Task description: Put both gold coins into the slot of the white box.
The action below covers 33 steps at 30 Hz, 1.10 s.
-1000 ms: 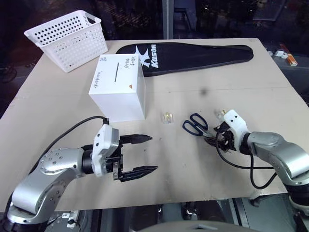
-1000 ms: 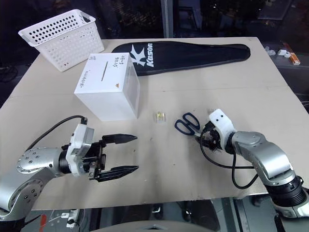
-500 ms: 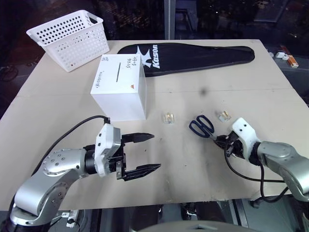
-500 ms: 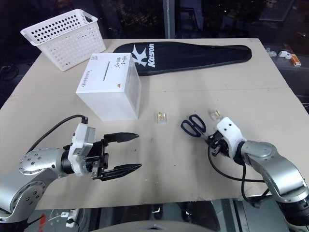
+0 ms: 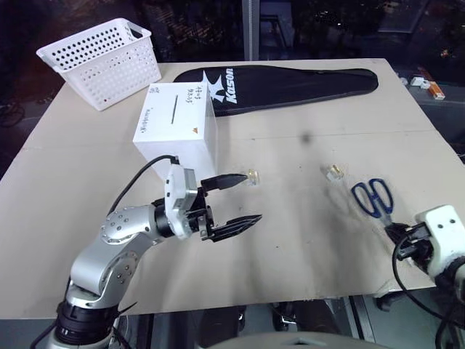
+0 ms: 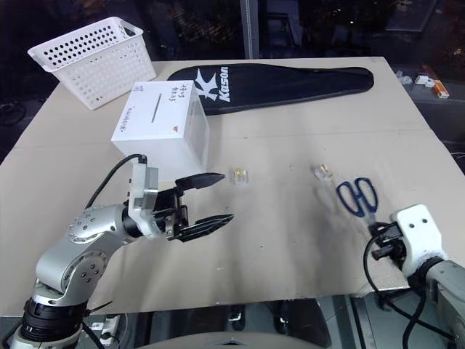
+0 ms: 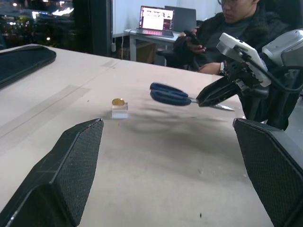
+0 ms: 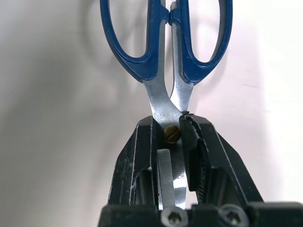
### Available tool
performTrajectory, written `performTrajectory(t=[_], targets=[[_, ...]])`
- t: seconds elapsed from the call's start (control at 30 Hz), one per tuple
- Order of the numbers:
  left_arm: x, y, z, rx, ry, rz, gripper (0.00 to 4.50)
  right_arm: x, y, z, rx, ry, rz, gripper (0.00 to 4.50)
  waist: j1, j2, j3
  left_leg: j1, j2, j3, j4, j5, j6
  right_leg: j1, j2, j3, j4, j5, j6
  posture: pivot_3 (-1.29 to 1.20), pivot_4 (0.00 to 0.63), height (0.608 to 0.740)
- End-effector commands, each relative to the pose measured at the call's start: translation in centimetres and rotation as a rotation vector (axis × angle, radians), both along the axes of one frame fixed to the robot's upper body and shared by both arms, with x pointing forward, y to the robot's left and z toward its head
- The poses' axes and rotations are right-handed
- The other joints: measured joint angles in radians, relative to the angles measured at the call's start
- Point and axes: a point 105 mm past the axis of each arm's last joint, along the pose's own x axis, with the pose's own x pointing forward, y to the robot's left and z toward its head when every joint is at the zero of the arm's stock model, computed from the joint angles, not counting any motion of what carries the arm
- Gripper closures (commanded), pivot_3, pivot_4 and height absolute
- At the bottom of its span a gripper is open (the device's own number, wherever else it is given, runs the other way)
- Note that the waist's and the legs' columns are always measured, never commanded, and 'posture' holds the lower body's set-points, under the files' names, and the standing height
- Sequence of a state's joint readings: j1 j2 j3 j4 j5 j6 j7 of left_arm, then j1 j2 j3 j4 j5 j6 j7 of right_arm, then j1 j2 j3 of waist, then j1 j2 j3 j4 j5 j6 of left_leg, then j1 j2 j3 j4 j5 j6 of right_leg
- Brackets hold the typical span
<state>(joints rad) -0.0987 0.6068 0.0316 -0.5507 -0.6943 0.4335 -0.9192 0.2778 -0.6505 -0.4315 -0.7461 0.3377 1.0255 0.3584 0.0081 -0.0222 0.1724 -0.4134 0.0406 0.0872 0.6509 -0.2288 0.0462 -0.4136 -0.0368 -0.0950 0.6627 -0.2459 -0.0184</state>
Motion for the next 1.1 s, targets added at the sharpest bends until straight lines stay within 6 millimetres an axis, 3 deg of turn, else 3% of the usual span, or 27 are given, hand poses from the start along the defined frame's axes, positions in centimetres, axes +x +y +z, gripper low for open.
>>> performTrajectory(t=[0.03,0.13,0.3,0.43,0.57,0.67,0.7,0.87,0.93,1.0,1.1], targets=[[-0.9,-1.2,1.5,-0.014,-0.055,-0.038,0.0,2.4,-2.0,0.5,-0.051,-0.017,-0.089,4.22,0.0,0.001,0.0,-0.001,0.0,0.0,0.001,0.0,0.0,0.0,0.0,0.0,0.0,0.0,0.0,0.0,0.15,0.738],[-0.6,-1.5,1.7,-0.012,-0.053,-0.038,0.0,4.2,-2.1,-0.5,-0.013,0.031,-0.086,4.22,0.006,0.001,0.0,0.0,-0.001,-0.001,0.001,0.0,0.0,0.0,0.001,0.001,0.001,0.0,0.0,0.0,0.15,0.738],[-0.1,-1.2,1.7,0.002,-0.049,-0.028,0.0,5.1,-2.8,-1.1,0.016,0.065,-0.087,1.93,0.01,0.0,0.0,-0.002,-0.001,-0.002,0.0,0.0,0.0,0.0,0.003,0.001,0.0,0.0,-0.001,0.0,0.15,0.738],[0.1,-0.7,1.8,0.002,-0.042,0.011,0.0,4.8,-0.5,2.2,0.014,-0.073,0.055,0.13,0.007,0.0,0.0,-0.002,-0.002,-0.001,0.0,0.001,-0.001,0.0,0.002,0.003,-0.001,0.0,0.0,0.0,0.15,0.738],[-0.3,-0.5,1.7,-0.002,-0.033,0.028,0.0,4.7,3.6,4.2,0.099,-0.142,0.208,0.13,0.004,0.001,0.0,-0.001,0.0,-0.001,0.0,0.0,0.0,0.0,0.003,0.003,0.0,0.0,0.0,0.0,0.15,0.738],[-0.6,-0.5,1.5,0.006,-0.029,0.025,0.0,6.3,5.7,4.0,0.112,-0.15,0.262,0.96,0.005,0.001,0.0,-0.001,0.0,-0.002,0.0,0.0,0.0,0.0,0.003,0.002,0.0,0.0,0.0,0.0,0.15,0.738],[-0.5,-0.5,1.5,0.009,-0.029,0.027,0.0,6.9,6.2,3.9,0.108,-0.151,0.271,0.96,0.006,0.0,0.0,-0.001,0.0,-0.002,0.0,0.0,0.0,0.0,0.003,0.002,0.0,0.0,0.0,0.0,0.15,0.738],[-0.6,-0.1,1.5,0.017,-0.031,0.037,0.0,8.6,7.7,3.8,0.115,-0.143,0.312,0.96,0.01,0.0,0.0,-0.002,-0.001,-0.003,0.001,0.0,0.0,0.0,0.003,0.002,0.0,0.0,0.0,0.0,0.15,0.738],[-0.7,0.1,1.5,0.019,-0.031,0.042,0.0,9.4,8.0,4.0,0.111,-0.144,0.324,1.49,0.007,0.0,0.0,-0.002,-0.001,-0.002,0.001,0.001,-0.002,0.0,0.003,0.003,0.0,0.0,0.0,0.0,0.15,0.738],[-0.9,0.2,1.4,0.02,-0.029,0.048,0.0,9.7,8.3,4.0,0.102,-0.137,0.335,2.35,0.006,0.0,0.0,-0.002,-0.002,-0.001,0.001,0.002,-0.003,0.0,0.003,0.004,0.0,0.0,0.0,0.0,0.15,0.738],[-1.0,0.3,1.4,0.019,-0.028,0.054,0.0,9.9,8.6,4.0,0.11,-0.129,0.349,2.35,0.007,0.0,0.0,-0.002,-0.001,-0.002,0.001,0.002,-0.003,0.0,0.003,0.004,0.0,0.0,0.0,0.0,0.15,0.738]])
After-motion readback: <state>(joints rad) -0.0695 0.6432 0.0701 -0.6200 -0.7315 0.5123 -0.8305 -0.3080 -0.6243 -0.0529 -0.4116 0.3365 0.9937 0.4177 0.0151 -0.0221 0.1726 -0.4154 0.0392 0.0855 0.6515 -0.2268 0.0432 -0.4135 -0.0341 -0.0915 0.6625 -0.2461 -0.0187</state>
